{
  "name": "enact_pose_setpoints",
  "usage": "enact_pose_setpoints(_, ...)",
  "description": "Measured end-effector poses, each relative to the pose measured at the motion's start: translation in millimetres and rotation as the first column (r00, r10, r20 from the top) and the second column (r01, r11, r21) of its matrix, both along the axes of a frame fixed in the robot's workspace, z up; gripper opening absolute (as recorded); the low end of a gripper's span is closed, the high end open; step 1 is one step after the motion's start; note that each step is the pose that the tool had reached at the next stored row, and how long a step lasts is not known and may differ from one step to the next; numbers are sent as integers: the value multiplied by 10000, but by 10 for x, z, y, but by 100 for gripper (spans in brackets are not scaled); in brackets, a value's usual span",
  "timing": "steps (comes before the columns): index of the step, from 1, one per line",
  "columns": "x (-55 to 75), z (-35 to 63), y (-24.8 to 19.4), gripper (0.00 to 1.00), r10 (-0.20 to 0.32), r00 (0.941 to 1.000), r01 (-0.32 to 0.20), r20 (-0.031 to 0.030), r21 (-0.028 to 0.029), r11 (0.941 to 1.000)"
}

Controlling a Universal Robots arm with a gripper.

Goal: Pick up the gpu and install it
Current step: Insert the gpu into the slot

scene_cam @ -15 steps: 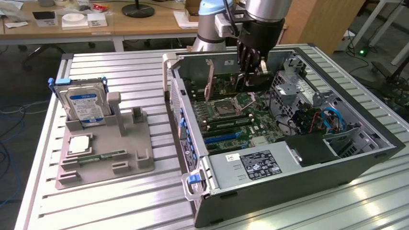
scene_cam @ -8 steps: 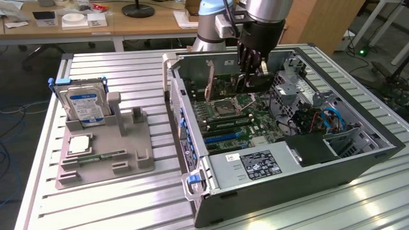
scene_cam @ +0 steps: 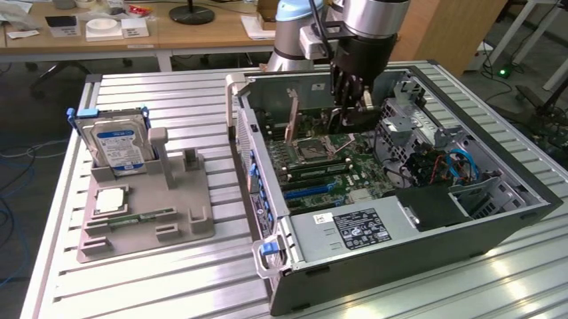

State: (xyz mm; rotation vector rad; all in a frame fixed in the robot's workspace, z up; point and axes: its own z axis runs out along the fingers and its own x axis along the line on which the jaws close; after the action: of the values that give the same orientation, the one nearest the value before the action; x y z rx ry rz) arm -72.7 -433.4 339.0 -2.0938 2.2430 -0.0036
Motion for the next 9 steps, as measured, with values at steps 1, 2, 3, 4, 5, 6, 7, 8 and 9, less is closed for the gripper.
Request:
enact_pose_setpoints(1, 0, -20, 0, 29, 1, 10000, -1, -1, 1, 10000)
enact_pose_setpoints(2, -2, -33, -3, 29, -1, 10000, 1, -2, 0, 10000)
enact_pose_setpoints(3, -14, -42, -4, 29, -3, 10000, 3, -3, -1, 10000)
enact_pose_setpoints(4, -38, -54, -4, 29, -2, 10000, 2, -3, 0, 10000)
enact_pose_setpoints(5, -62, -66, -4, 29, -1, 10000, 1, -3, 0, 10000)
enact_pose_setpoints(6, -79, -77, -4, 29, 0, 10000, 0, -3, 0, 10000)
enact_pose_setpoints(7, -85, -90, -5, 29, -1, 10000, 1, -3, 0, 10000)
enact_pose_setpoints(8, -85, -100, -11, 29, 0, 10000, 0, -4, -1, 10000)
enact_pose_setpoints(9, -86, -107, -24, 29, 0, 10000, 0, -6, -3, 10000)
